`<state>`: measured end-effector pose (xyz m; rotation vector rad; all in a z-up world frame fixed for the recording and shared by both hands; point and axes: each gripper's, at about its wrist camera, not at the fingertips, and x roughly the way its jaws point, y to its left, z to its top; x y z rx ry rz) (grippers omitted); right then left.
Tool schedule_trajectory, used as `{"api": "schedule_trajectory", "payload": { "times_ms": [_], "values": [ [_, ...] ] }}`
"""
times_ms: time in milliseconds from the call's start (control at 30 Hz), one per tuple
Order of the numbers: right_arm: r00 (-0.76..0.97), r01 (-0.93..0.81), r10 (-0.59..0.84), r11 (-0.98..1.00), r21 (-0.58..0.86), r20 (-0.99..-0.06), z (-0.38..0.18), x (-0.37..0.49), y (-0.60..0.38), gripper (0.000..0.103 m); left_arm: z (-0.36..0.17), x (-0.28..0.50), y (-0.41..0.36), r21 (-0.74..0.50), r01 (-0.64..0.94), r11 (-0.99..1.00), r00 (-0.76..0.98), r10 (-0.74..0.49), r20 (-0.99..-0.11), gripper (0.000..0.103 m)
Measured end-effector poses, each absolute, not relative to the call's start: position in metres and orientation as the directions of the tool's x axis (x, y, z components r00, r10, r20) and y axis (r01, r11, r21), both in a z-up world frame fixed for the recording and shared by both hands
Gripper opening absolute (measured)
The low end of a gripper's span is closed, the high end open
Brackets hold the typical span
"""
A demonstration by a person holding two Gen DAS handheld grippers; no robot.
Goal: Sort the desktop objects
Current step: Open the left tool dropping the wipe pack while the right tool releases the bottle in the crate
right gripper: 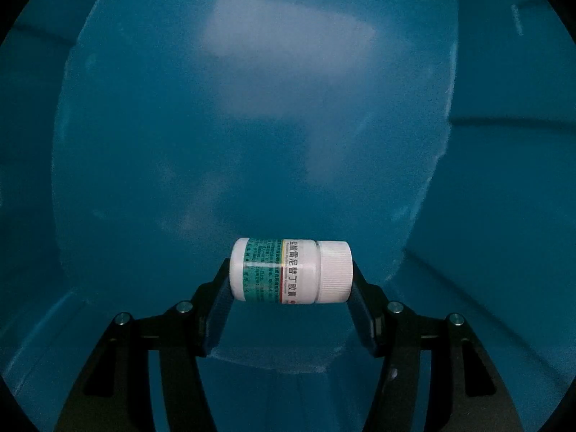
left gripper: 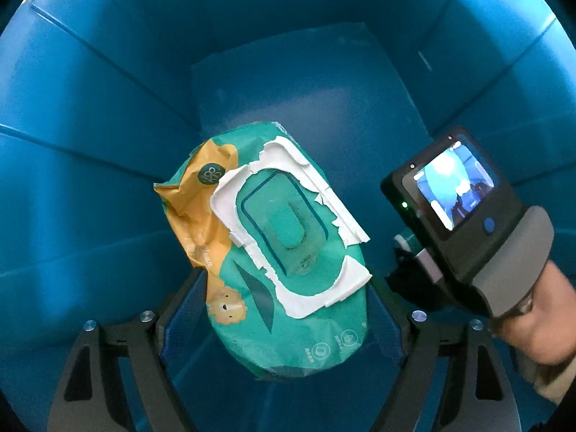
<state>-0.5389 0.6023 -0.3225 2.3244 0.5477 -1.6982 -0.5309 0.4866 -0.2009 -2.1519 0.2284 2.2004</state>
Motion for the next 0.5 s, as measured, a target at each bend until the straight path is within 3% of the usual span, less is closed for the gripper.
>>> {"api": "schedule_trajectory", "payload": {
  "times_ms": [233,267,333,500],
  "values": [
    [0.272,0.390,0.168,-0.919,-0.051,-0.948,-0.301,-0.547,0.598,0.058,-0.207,-0.525,0.491,0.057,-0.149,-0.987,0.018,-0.061,-0.998,0.087],
    [0.279,0.385,0.169,-0.922,-0.051,-0.945,-0.299,-0.547,0.599,0.060,-0.208,-0.525,0.492,0.051,-0.148,-0.988,0.028,-0.055,-0.998,0.087],
    [0.282,0.386,0.183,-0.920,-0.064,-0.942,-0.293,-0.548,0.601,0.080,-0.210,-0.523,0.493,0.039,-0.145,-0.989,0.044,-0.045,-0.998,0.088],
    [0.298,0.374,0.179,-0.926,-0.058,-0.938,-0.283,-0.545,0.604,0.082,-0.208,-0.525,0.498,0.024,-0.153,-0.988,0.042,-0.031,-0.999,0.088]
  ]
}}
